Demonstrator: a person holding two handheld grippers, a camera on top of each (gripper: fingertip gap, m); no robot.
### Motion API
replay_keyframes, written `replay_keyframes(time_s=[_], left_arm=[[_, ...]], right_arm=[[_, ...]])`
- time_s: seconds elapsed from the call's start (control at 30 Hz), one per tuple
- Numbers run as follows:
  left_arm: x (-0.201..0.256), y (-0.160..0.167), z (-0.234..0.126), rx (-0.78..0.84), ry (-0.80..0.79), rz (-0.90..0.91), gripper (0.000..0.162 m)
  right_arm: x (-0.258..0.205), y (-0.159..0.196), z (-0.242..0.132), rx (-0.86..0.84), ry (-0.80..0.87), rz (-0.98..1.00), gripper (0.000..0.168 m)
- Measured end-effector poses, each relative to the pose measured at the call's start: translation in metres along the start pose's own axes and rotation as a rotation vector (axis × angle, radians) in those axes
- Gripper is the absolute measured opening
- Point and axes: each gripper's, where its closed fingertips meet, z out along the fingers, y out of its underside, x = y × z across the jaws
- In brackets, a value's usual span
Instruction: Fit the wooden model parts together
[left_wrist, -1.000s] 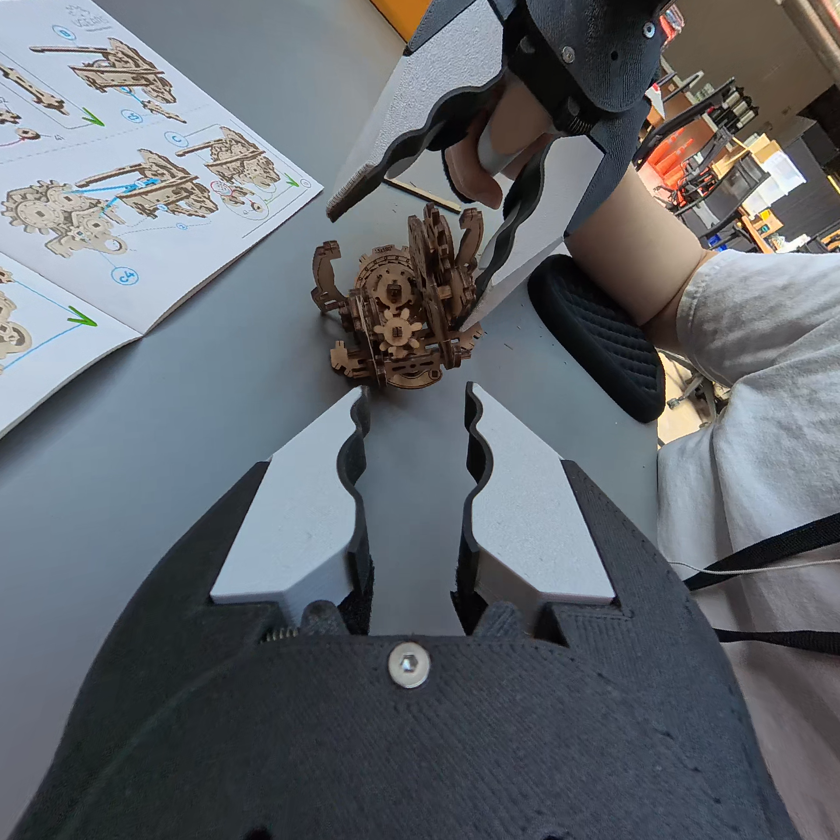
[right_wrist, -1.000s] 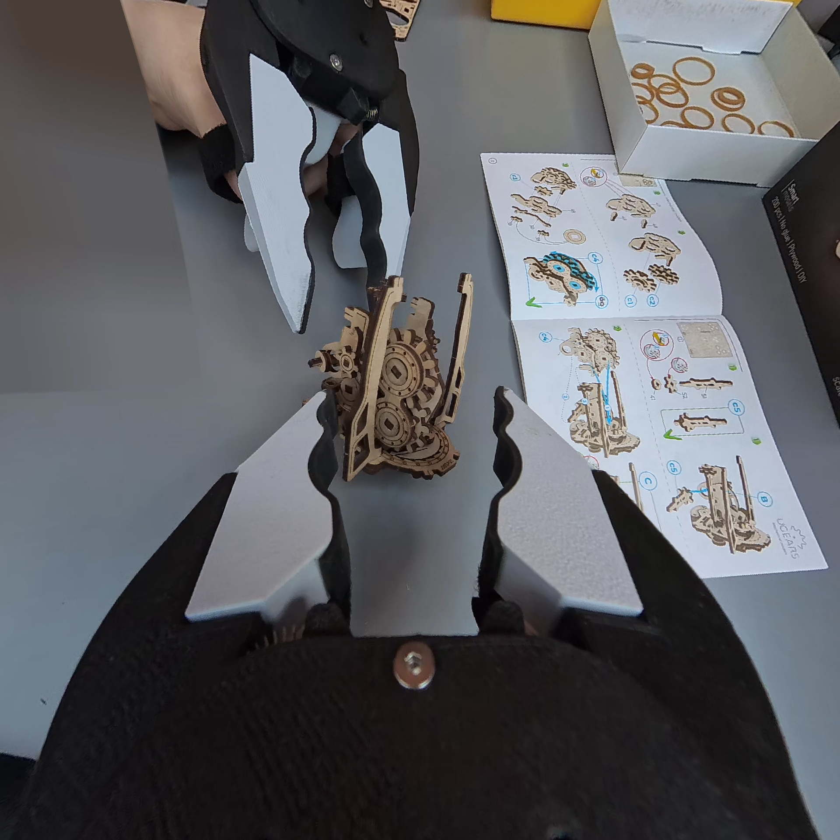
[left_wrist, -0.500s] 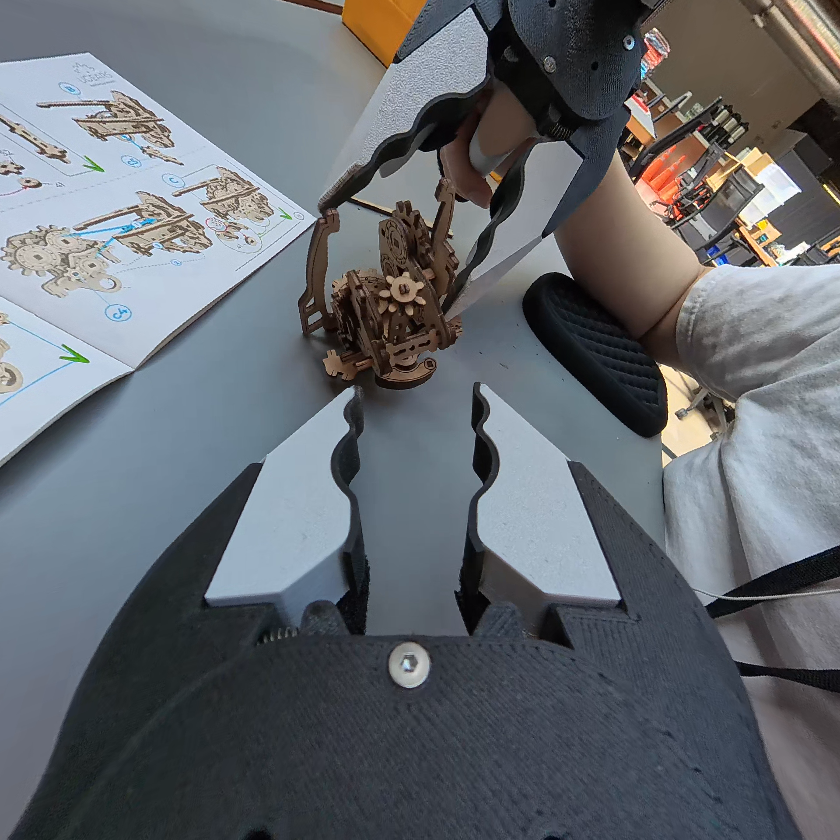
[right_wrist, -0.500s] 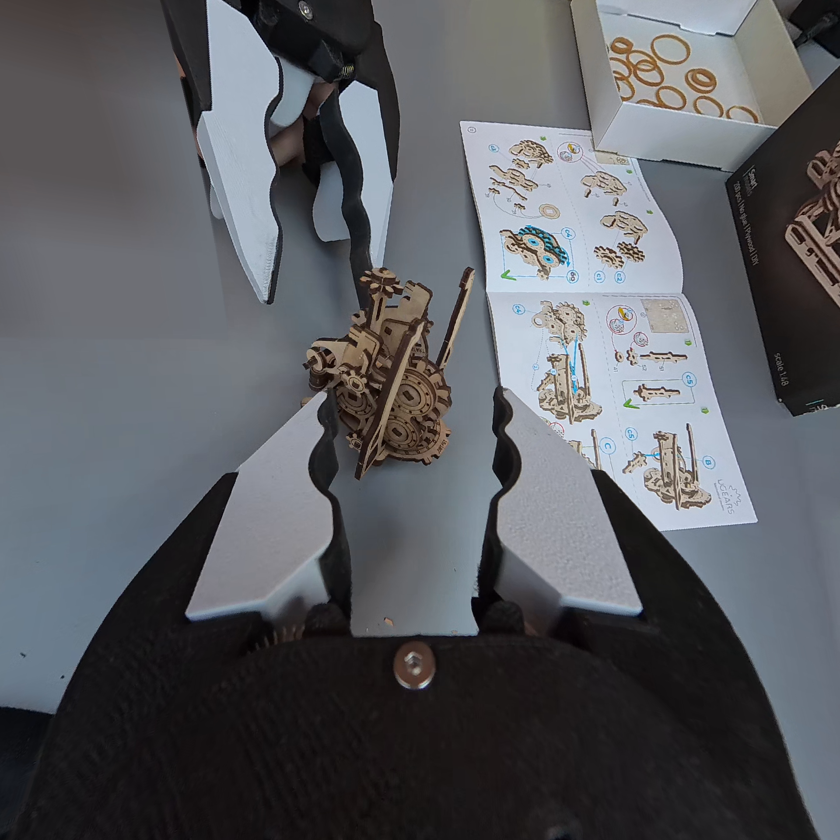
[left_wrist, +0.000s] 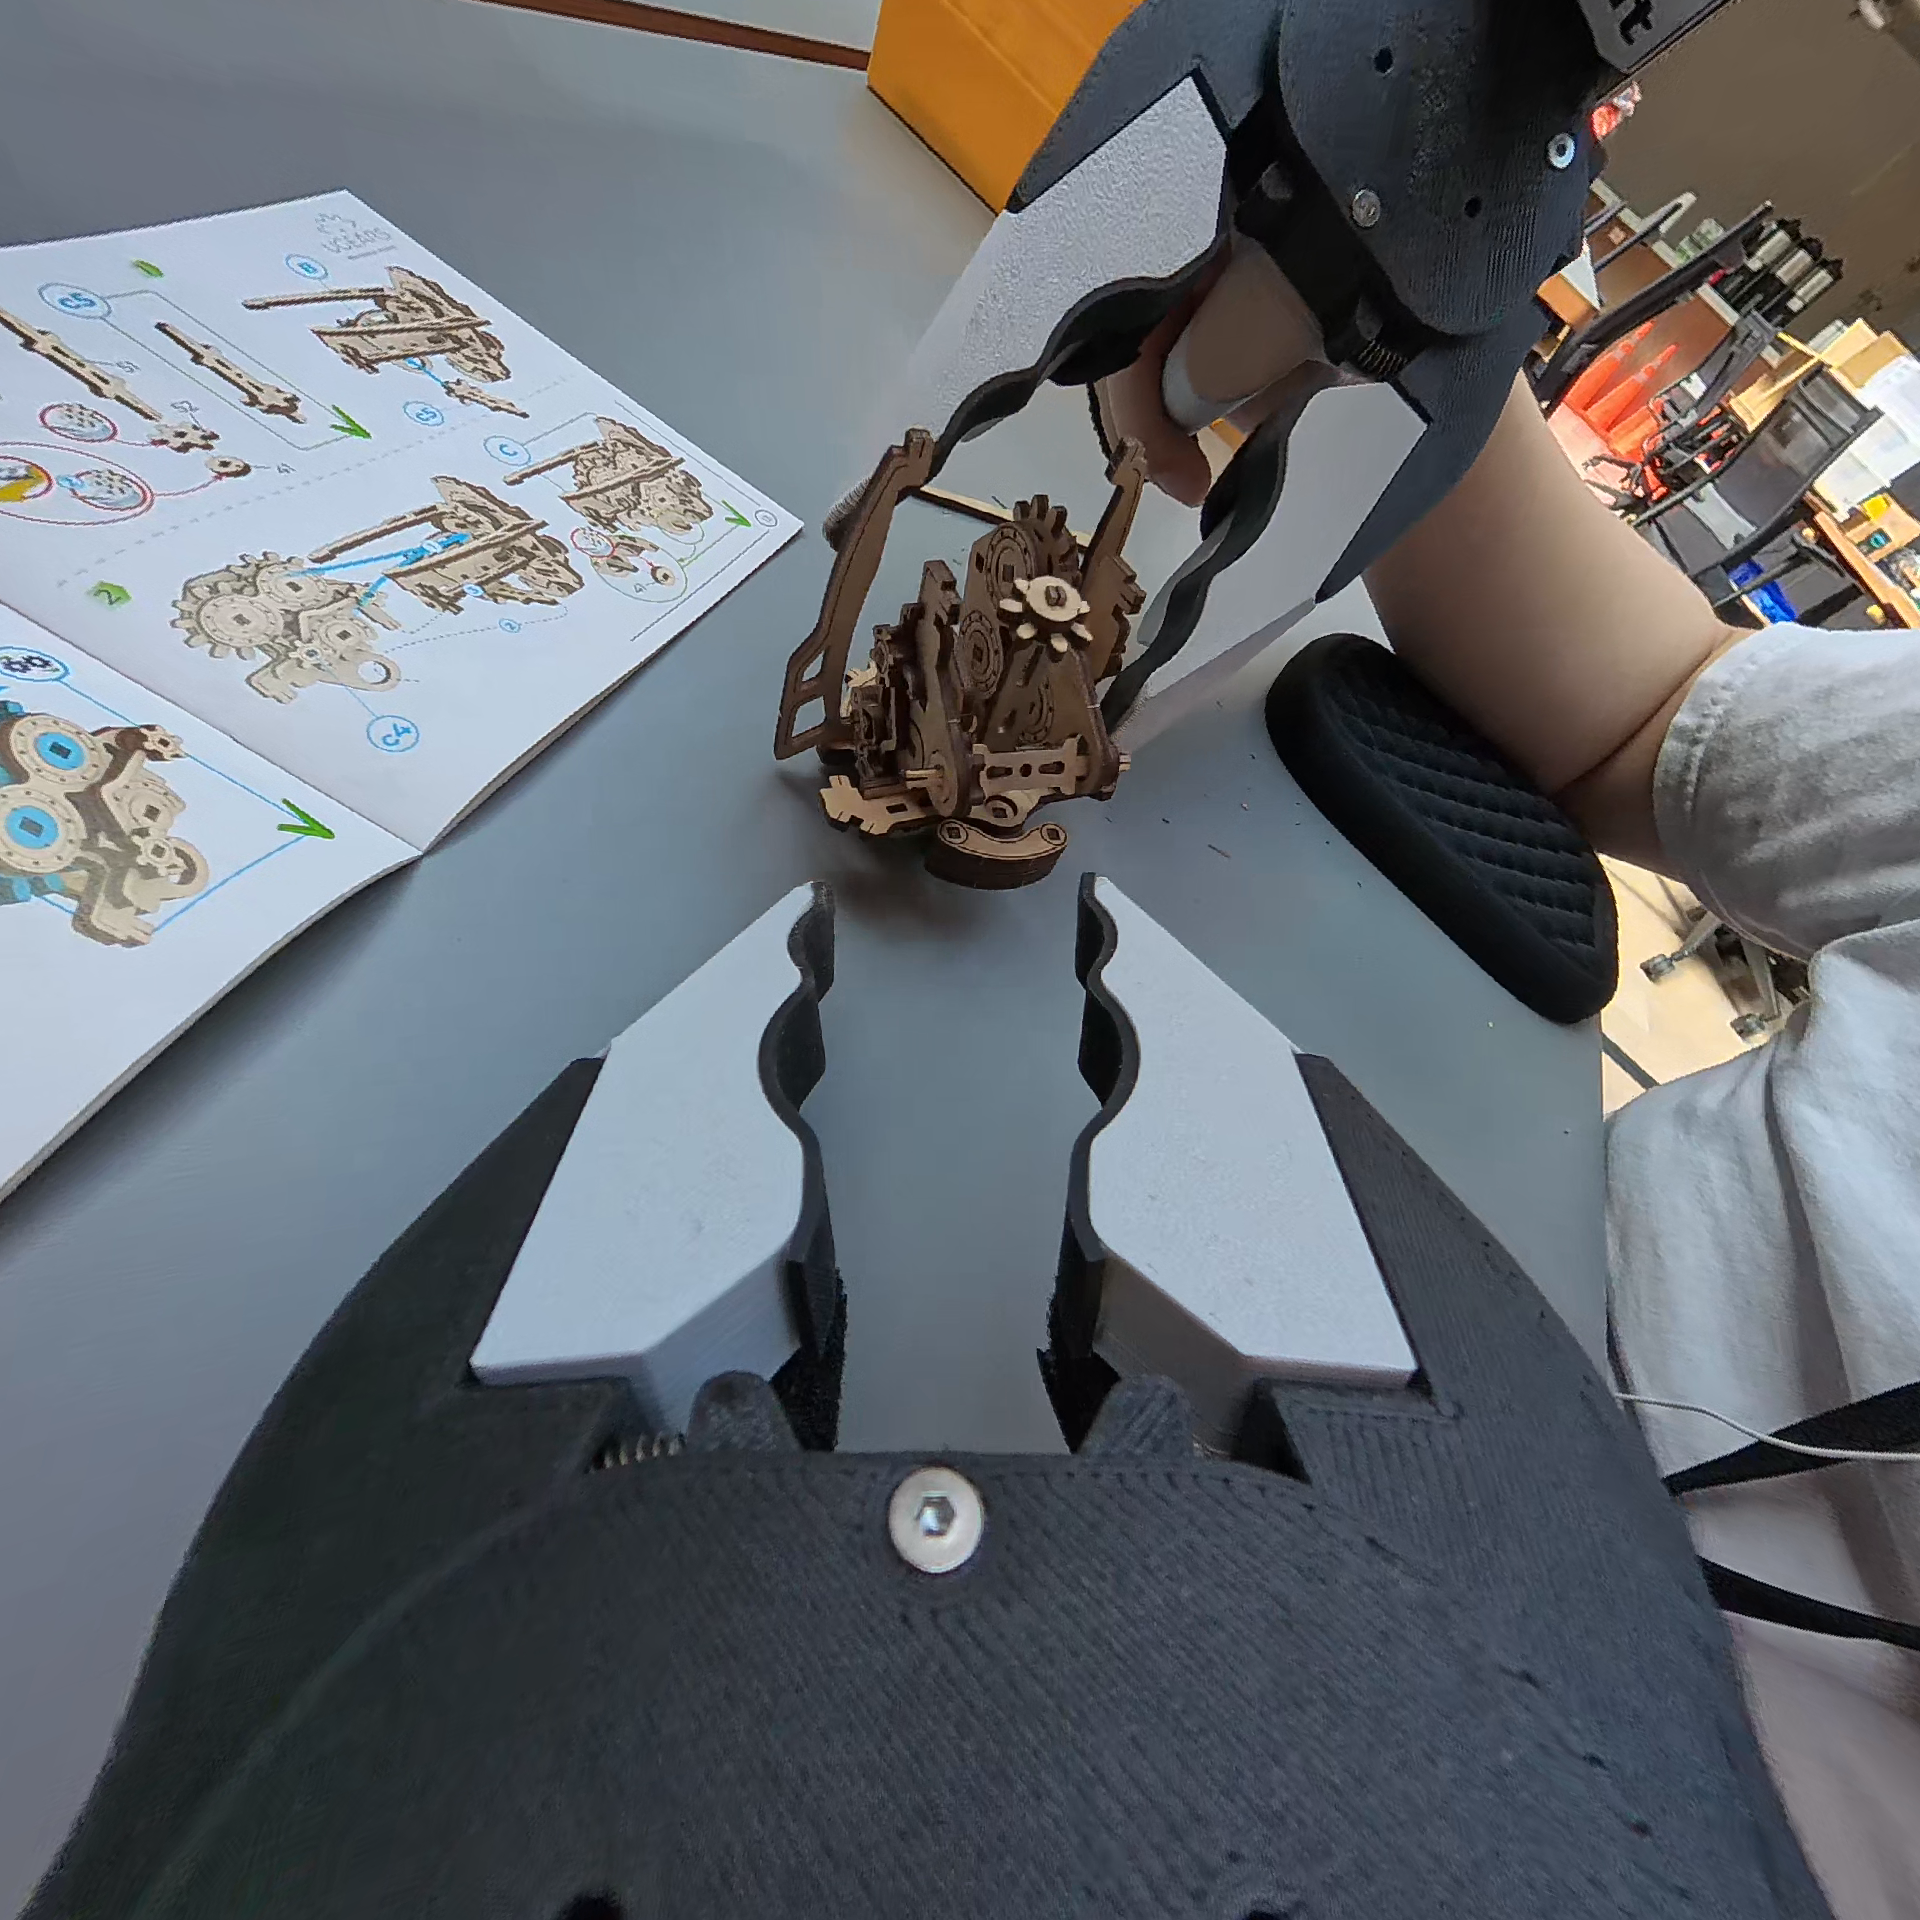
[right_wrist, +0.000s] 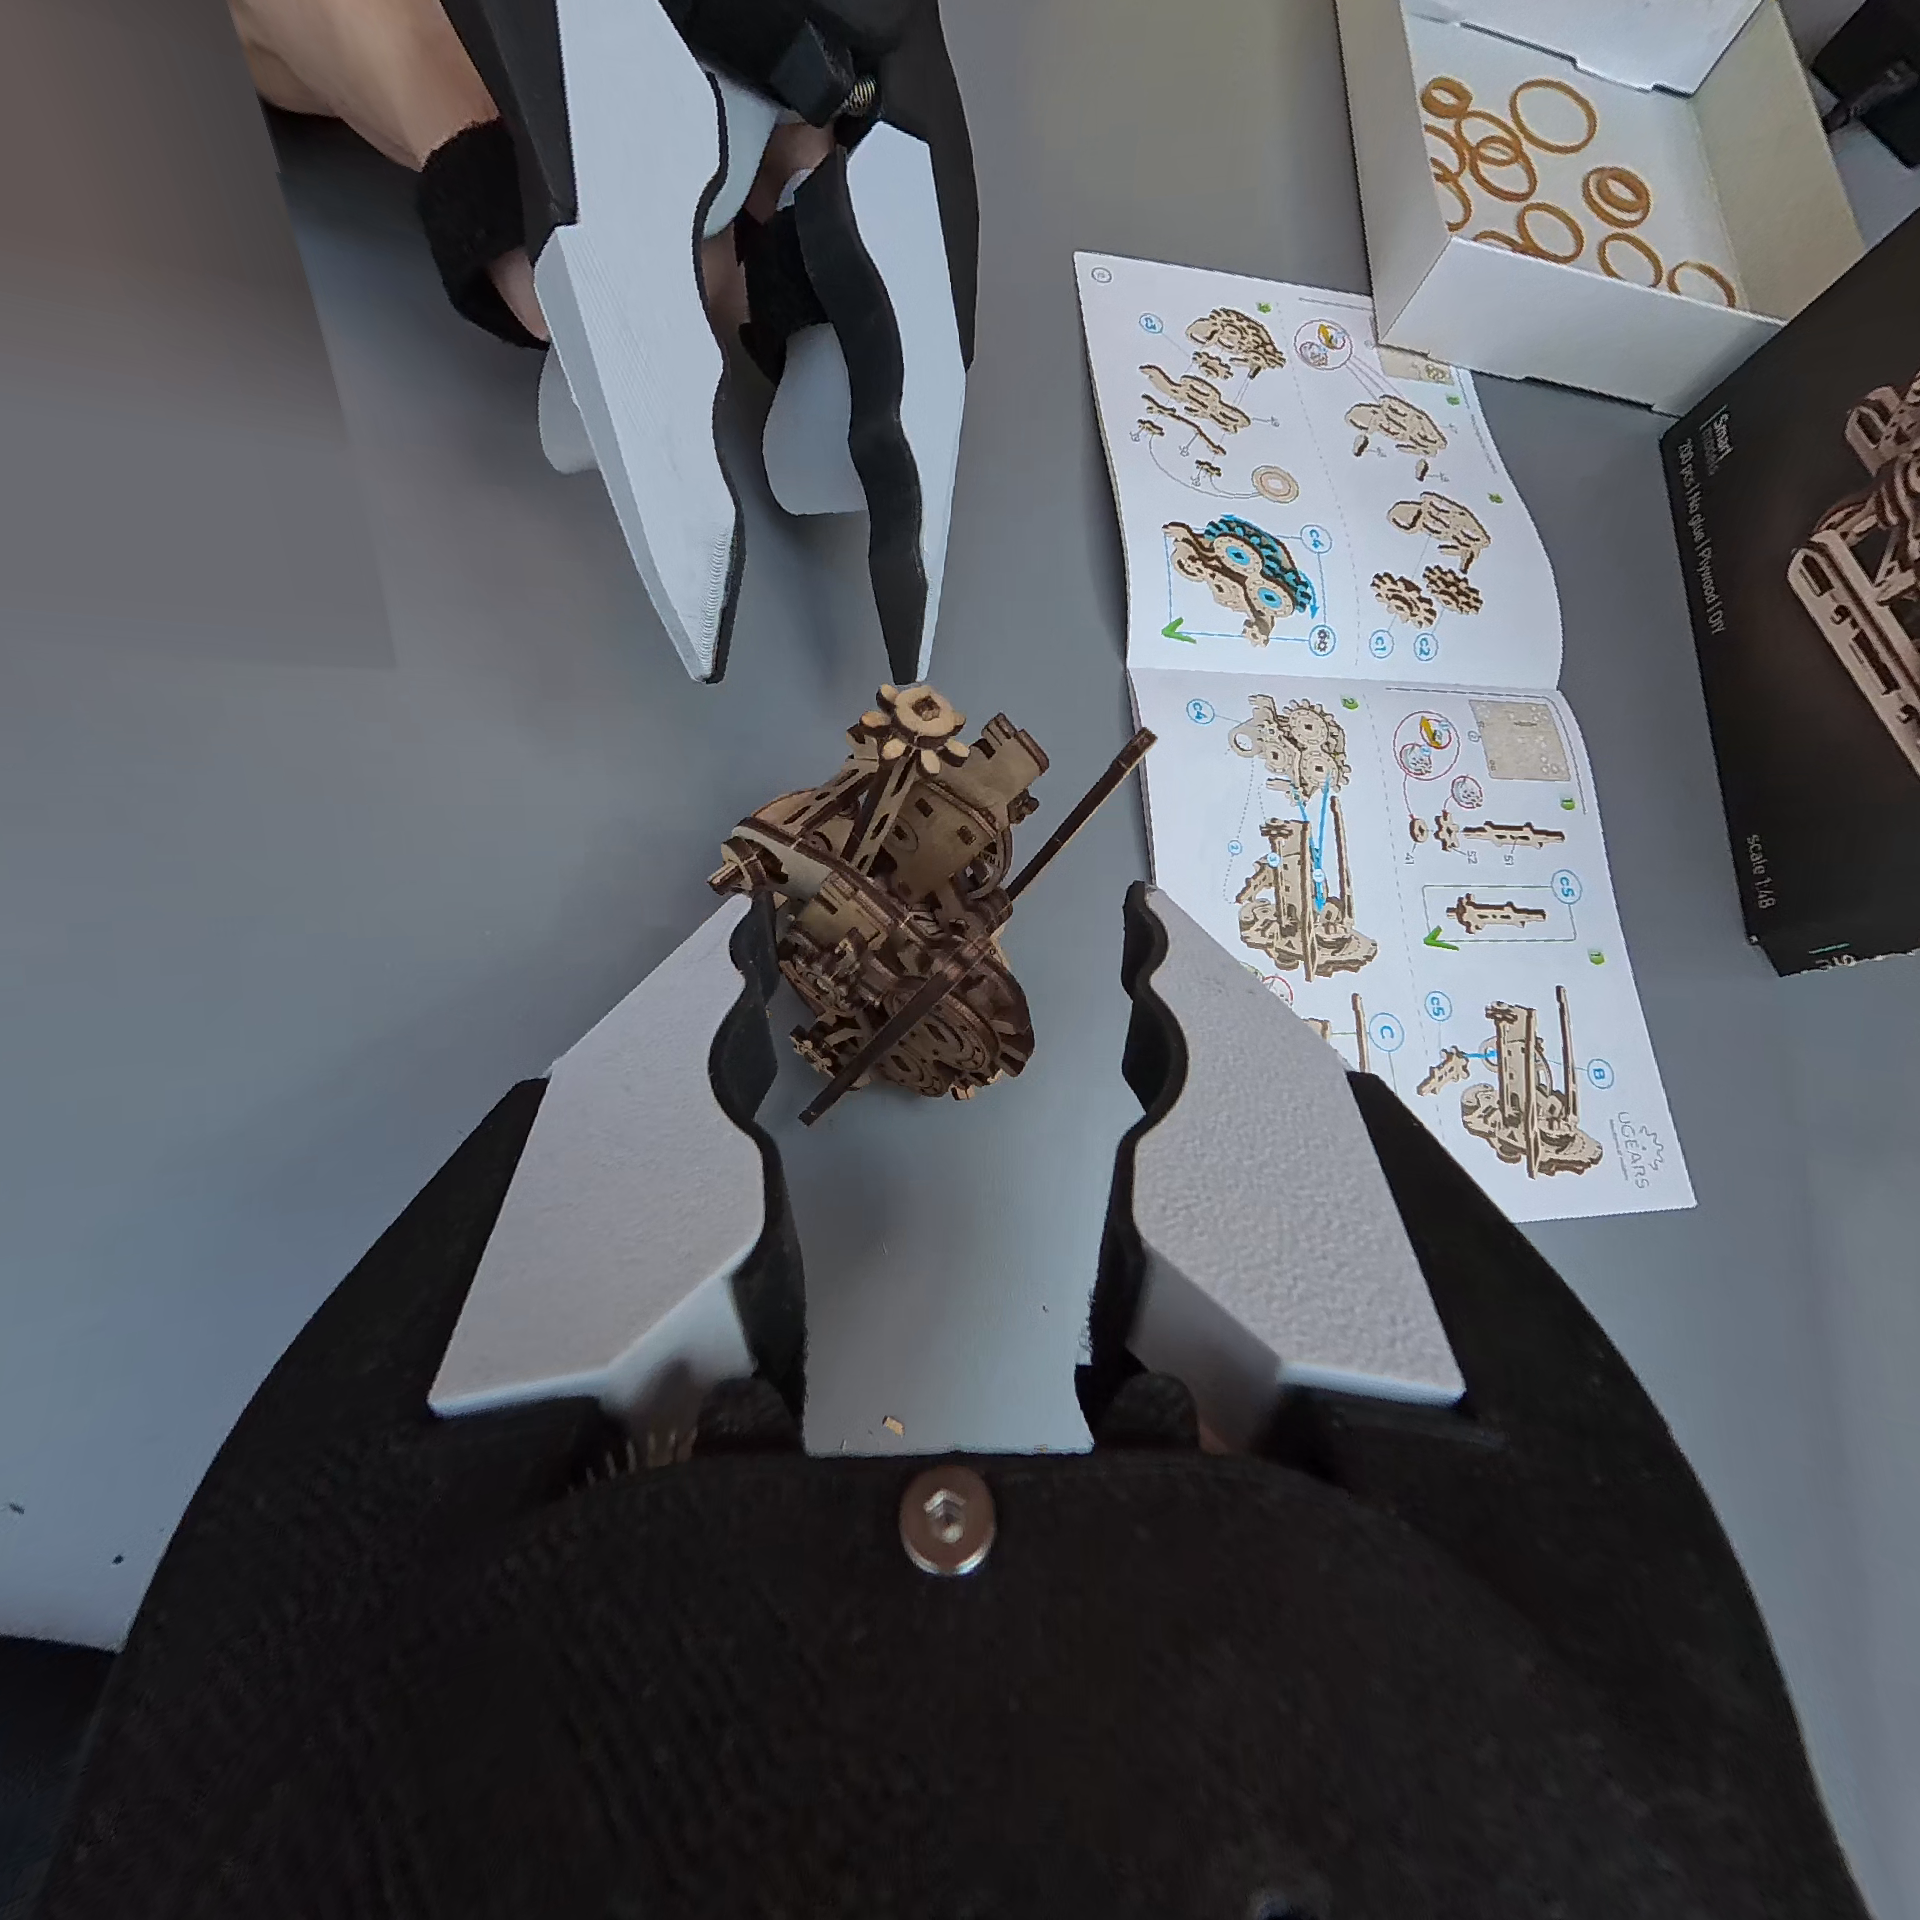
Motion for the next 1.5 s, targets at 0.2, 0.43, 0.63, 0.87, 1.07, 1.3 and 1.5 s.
replay_keyframes(time_s=[0.2, 0.43, 0.63, 0.87, 1.07, 1.3, 1.5], left_arm=[[0.001, -0.004, -0.001, 0.022, -0.002, 0.023, 0.041], [0.005, -0.008, 0.003, 0.038, 0.004, 0.058, 0.041], [0.006, -0.013, 0.009, 0.045, -0.01, 0.118, 0.042], [0.007, -0.013, 0.013, 0.032, -0.02, 0.17, 0.042], [0.006, -0.013, 0.015, 0.029, -0.047, 0.196, 0.04], [0.0, -0.013, 0.016, 0.026, -0.083, 0.171, 0.043], [-0.001, -0.013, 0.017, 0.023, -0.094, 0.162, 0.04]], right_arm=[[0.0, 0.005, -0.001, -0.018, 0.012, -0.018, 0.066], [0.001, 0.007, -0.003, -0.03, 0.021, -0.04, 0.066], [0.004, 0.006, -0.004, -0.037, 0.038, -0.062, 0.066], [0.007, 0.003, -0.003, -0.047, 0.065, -0.109, 0.065], [0.009, 0.0, -0.002, -0.053, 0.094, -0.162, 0.063], [0.01, -0.005, 0.0, -0.051, 0.117, -0.203, 0.062], [0.013, -0.005, 0.0, -0.05, 0.129, -0.205, 0.061]])
